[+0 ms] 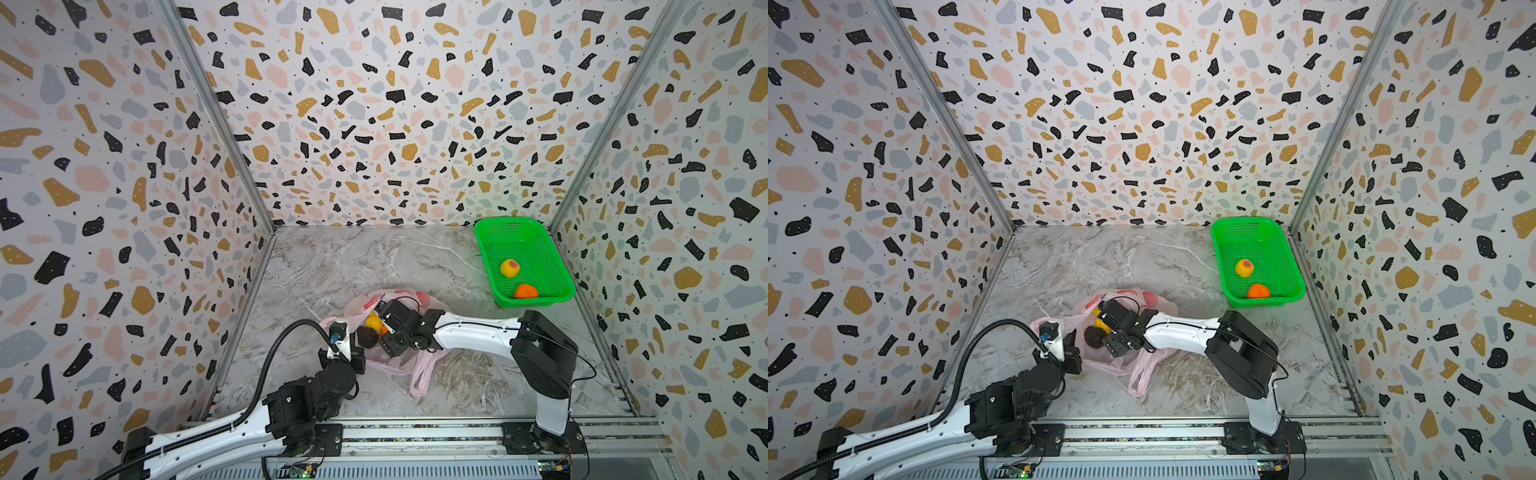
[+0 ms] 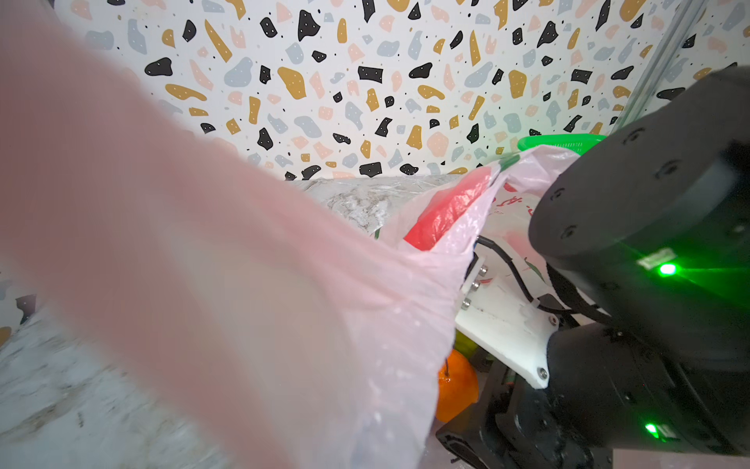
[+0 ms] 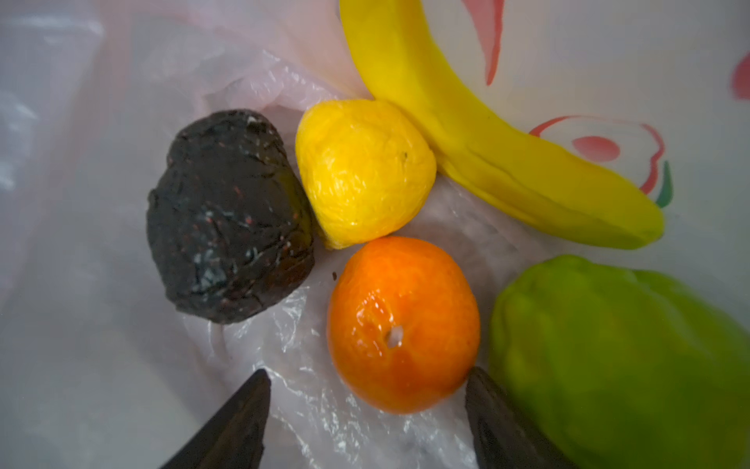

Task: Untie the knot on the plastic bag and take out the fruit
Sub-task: 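Lower the right gripper into the bag and grasp the small orange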

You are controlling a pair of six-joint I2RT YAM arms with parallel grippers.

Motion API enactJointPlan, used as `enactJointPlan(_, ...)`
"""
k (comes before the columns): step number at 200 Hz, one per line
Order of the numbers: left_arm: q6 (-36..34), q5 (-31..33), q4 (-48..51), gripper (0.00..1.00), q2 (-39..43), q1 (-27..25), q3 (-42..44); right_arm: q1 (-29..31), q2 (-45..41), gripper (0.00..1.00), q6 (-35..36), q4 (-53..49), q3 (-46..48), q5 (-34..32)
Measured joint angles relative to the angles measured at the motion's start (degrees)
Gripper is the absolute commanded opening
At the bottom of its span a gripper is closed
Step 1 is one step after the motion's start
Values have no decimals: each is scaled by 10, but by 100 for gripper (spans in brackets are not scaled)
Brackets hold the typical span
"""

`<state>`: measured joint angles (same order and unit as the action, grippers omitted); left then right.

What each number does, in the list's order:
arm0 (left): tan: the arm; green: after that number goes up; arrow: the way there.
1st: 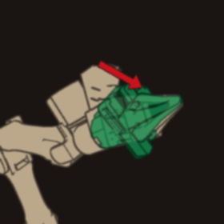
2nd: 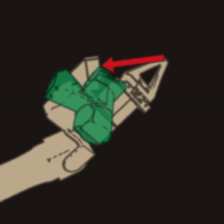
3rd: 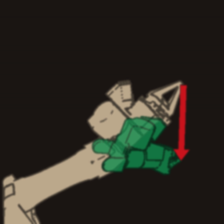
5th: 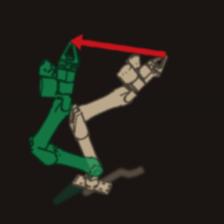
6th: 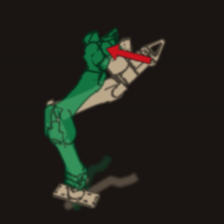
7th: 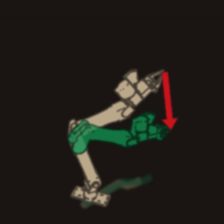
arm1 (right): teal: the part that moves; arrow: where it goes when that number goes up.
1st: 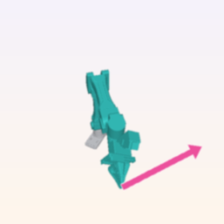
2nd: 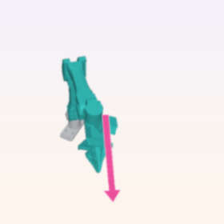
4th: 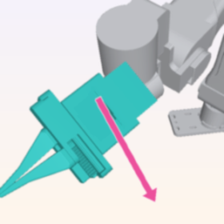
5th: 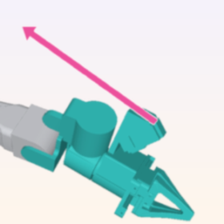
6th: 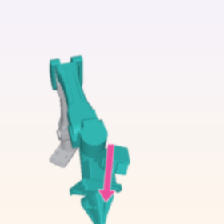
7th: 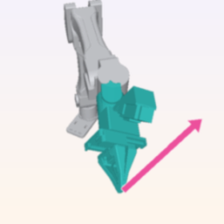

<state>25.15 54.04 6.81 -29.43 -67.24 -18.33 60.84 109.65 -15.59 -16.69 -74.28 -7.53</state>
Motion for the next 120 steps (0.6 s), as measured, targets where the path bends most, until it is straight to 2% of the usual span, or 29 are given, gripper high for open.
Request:
enactJointPlan(40, 0, 0, 0, 0, 0, 0, 0, -2, 43, 78, 7, 23, -9, -12)
enactJointPlan(53, 0, 0, 0, 0, 0, 0, 0, -2, 54, 74, 6, 28, -9, -15)
enactJointPlan(65, 0, 0, 0, 0, -1, 0, 0, -2, 54, 65, 9, 37, -9, -20)
enactJointPlan(74, 0, 0, 0, 0, -1, 0, 0, -2, 54, 61, 11, 40, -9, -24)
enactJointPlan(120, 0, 0, 0, 0, -1, 0, 0, -2, 43, 56, 15, 50, 6, -31)
